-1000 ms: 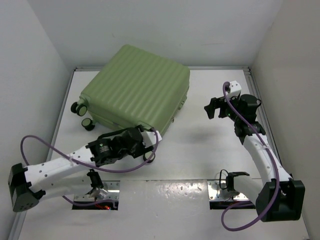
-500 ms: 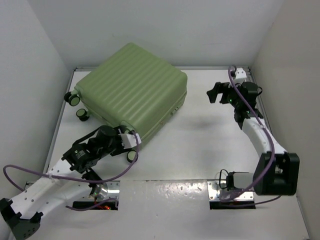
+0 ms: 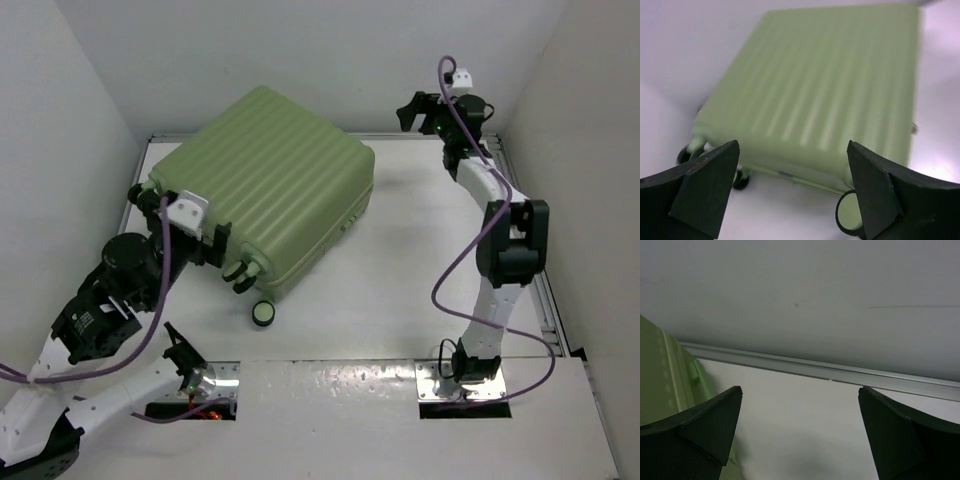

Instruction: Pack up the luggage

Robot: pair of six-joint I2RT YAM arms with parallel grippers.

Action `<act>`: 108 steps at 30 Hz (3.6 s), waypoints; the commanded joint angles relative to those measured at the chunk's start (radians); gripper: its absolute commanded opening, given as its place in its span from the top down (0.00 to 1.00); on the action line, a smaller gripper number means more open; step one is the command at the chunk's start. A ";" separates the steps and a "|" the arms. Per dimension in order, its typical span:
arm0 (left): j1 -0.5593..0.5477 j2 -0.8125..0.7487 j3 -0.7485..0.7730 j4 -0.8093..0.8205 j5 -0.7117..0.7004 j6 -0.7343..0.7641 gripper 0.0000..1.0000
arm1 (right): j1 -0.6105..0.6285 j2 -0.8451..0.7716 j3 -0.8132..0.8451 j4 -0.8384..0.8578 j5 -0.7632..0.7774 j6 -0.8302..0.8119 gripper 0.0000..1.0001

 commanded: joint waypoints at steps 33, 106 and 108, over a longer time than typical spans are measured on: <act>0.885 0.733 0.180 -0.211 0.240 -0.721 0.00 | 0.190 0.299 0.076 0.065 -0.463 -0.142 0.09; 0.931 0.535 0.197 -0.690 1.012 1.164 0.03 | 0.881 -0.839 -0.823 -0.403 0.360 0.035 0.05; 0.885 0.544 0.197 -0.690 1.012 1.137 0.03 | 0.979 -0.807 -0.828 -0.378 0.511 0.041 0.11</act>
